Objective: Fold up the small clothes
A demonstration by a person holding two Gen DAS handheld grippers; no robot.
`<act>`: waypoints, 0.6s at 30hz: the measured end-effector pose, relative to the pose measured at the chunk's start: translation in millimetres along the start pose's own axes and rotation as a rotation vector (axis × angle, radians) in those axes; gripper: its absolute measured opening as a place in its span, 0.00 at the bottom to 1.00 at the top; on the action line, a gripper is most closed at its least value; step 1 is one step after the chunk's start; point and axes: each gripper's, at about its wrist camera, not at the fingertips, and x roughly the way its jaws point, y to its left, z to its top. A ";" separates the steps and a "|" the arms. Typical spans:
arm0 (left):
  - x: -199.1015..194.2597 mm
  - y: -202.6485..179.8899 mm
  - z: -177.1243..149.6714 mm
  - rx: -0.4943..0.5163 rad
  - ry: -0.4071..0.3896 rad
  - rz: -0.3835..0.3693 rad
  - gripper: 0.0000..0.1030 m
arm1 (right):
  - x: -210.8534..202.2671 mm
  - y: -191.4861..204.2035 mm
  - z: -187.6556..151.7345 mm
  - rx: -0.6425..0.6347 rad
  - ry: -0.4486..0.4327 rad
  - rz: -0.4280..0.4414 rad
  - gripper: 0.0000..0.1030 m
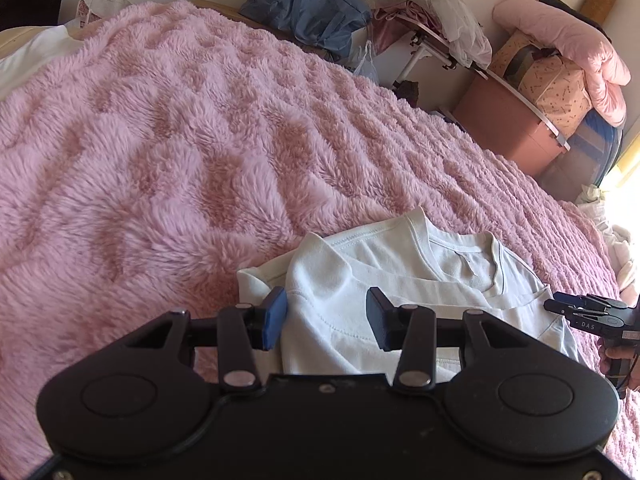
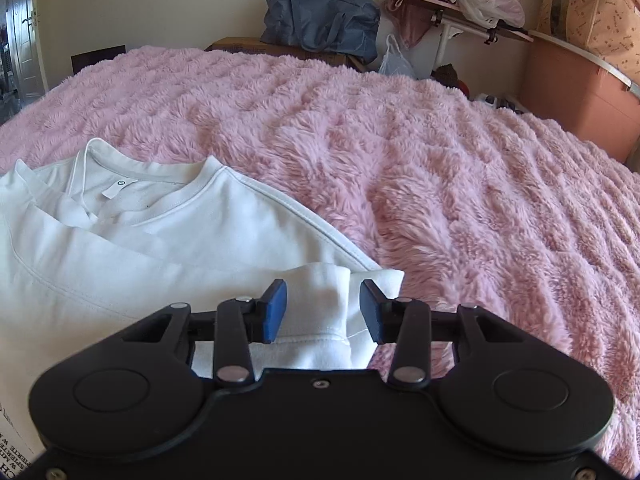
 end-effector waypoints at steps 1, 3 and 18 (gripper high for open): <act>3.3 -1.1 -0.1 0.006 0.005 0.008 0.44 | 5.9 3.3 0.6 -0.012 0.012 -0.008 0.40; 10.7 -1.8 0.1 0.013 0.010 0.019 0.44 | 14.7 5.4 0.6 -0.018 0.047 0.006 0.40; 26.3 3.9 1.4 0.017 0.014 0.030 0.44 | 18.1 -7.6 -3.9 0.178 0.040 0.093 0.12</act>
